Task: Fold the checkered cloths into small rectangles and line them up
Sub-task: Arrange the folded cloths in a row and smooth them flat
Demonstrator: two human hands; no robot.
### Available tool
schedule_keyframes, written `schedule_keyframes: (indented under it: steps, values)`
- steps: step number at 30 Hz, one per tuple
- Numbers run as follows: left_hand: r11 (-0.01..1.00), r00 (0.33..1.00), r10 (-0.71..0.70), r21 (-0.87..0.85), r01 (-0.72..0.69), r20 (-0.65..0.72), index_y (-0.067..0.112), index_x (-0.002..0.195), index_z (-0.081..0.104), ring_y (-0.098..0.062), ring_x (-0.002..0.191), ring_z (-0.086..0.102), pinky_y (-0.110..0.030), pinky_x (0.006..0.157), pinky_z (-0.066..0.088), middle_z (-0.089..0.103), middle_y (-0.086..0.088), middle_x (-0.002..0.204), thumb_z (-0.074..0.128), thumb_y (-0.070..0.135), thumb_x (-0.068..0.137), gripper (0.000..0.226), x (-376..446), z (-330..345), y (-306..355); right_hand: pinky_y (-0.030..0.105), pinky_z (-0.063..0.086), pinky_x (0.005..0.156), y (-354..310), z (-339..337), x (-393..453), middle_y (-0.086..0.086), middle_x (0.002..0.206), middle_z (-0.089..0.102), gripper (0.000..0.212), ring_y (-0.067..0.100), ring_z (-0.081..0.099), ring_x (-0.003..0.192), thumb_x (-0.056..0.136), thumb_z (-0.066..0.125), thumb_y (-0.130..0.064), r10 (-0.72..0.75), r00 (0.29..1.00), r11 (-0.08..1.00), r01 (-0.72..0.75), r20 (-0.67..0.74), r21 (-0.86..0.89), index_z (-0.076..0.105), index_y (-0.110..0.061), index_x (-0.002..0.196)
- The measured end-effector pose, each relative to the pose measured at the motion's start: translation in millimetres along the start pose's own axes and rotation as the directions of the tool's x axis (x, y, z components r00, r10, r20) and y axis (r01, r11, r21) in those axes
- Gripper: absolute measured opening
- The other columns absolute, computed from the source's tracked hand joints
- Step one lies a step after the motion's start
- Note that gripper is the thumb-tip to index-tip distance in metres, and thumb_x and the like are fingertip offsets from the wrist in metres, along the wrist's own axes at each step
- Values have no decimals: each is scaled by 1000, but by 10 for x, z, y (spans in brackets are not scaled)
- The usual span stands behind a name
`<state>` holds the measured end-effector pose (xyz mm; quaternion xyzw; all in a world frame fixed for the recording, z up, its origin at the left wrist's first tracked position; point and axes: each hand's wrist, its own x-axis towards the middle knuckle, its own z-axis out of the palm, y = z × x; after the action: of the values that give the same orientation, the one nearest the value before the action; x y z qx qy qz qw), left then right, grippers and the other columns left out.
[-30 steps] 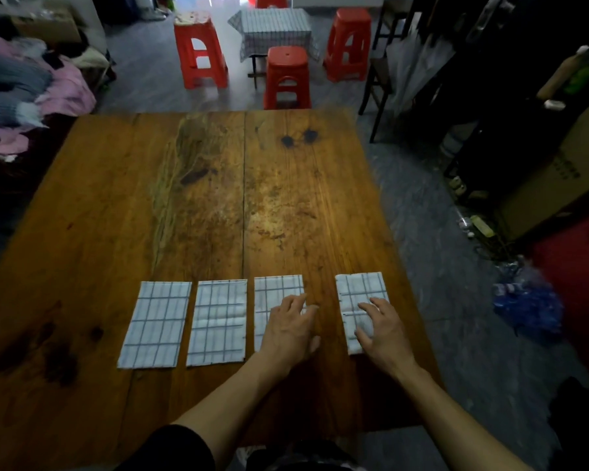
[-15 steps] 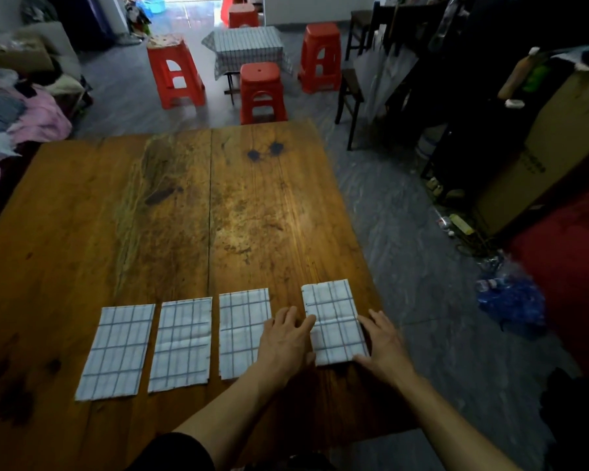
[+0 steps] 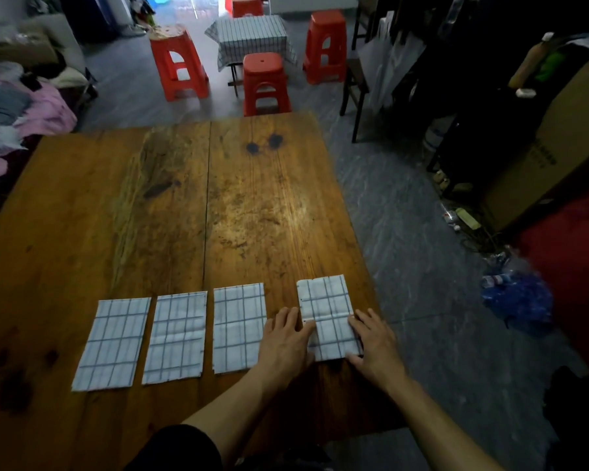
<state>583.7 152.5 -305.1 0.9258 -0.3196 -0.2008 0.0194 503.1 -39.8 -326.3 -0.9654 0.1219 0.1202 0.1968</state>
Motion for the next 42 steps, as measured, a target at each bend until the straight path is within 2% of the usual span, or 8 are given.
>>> schedule_keyframes:
  steps: [7,23,42]
  values:
    - [999,998,29,35,-27,-57,30,142,33,-30,142,15,-51,114,18,24,-7,153,53,55,87,63,-20,17,-72,40,10,119,-24,31,45,-2,158,27,77,21,12,149,82,68,-36,-26,1000,1000,26,-9,-17,33,-20,148]
    - [999,999,-7,50,9,-37,25,143,33,-31,144,14,-52,116,15,25,-7,155,56,55,86,68,-124,17,-393,39,8,121,-442,158,83,0,158,26,69,20,10,149,88,65,-31,-64,998,997,63,-26,-33,33,-19,148]
    - [997,1000,3,78,-1,-28,23,143,31,-33,144,16,-54,116,17,24,-8,156,61,52,85,72,-203,25,-460,43,17,121,-527,199,52,4,153,35,62,24,19,147,84,68,-28,-82,996,996,81,-36,-30,43,-17,140]
